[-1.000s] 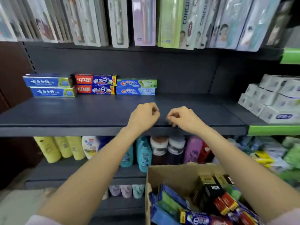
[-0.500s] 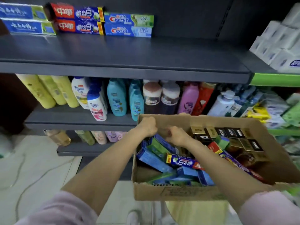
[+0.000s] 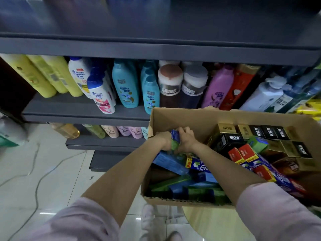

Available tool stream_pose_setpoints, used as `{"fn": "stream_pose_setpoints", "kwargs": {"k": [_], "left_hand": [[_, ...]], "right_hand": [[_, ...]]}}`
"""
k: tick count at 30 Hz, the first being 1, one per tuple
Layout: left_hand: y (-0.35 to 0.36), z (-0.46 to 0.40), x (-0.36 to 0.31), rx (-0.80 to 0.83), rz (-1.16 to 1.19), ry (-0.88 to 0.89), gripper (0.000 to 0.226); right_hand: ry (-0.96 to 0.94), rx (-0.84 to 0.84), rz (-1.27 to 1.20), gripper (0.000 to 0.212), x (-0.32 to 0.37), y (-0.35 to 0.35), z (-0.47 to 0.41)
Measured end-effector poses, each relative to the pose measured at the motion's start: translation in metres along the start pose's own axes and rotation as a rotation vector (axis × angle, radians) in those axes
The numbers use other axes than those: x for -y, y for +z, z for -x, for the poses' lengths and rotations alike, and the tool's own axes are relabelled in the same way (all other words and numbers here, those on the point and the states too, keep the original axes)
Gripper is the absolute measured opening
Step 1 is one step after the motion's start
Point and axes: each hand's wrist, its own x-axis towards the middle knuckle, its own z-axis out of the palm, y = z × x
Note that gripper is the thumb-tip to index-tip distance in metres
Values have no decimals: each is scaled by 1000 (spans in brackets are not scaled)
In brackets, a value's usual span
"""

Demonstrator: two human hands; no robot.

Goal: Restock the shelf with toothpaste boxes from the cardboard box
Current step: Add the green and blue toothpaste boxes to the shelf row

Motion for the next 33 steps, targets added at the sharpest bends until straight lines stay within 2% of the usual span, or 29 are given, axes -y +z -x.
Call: {"fn": "stream_pose_setpoints", "kwargs": {"k": [2,6,10,12,15,18,23,26,28,30,33], "left_hand": [[2,-3,1,-29,-5,-8,54],[4,-11,0,-88,126,39,55],[4,-10,-16,-89,288,186,80],[3,-10,-19,-51,409,242,88],[-3,-1,-23,13,571,333,98],[-19,16,-35,17,706,400,97],[-42,41,-52,-173,769,417,84],[-52,58,-62,-390,693,371,97],[-60,71,-64,-448,679,398,104],[-70,86,-57,-390,755,466,88],[-82,110,-45,-357,823,501,44]], "right_hand": [[1,-13,-44,87,-4,-3,1],[53,-58,-346,91,-27,-14,9],[-17,-160,-466,84,-46,-35,29],[-69,-182,-635,77,-45,-53,45],[-131,-116,-1025,75,-40,-82,65],[-208,-70,-1310,69,-33,-104,80],[-281,-76,-1472,30,-8,-121,99],[-241,-237,-1387,18,18,-124,109],[-229,-365,-1373,11,30,-128,115],[-212,-445,-1437,12,37,-135,120],[-180,-432,-1496,22,43,-139,126]]}}
